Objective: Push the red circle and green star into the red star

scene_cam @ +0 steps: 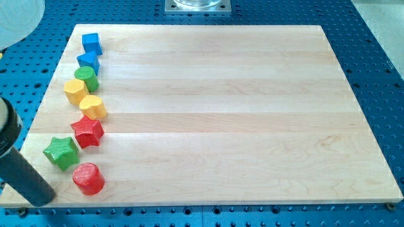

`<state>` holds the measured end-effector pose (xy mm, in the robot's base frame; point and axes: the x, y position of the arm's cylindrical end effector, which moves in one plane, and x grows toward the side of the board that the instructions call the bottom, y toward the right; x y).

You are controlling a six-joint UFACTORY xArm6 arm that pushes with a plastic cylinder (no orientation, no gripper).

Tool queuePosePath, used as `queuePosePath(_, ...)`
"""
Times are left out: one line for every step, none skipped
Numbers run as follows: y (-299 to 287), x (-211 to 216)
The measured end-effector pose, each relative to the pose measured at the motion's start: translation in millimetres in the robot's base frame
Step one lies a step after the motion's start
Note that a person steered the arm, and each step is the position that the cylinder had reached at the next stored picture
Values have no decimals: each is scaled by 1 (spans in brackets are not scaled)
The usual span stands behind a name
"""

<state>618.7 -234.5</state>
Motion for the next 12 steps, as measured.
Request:
queuePosePath(43,-1)
queuePosePath(75,-1)
queuePosePath(85,-4)
queuePosePath(137,-12)
queuePosePath(150,-12)
queuePosePath(138,-16)
queuePosePath(118,-69)
queuePosePath(108,-70)
queuePosePath(93,-55)
queuePosePath(70,-2)
queuePosePath(46,0)
queuePosePath(-9,0)
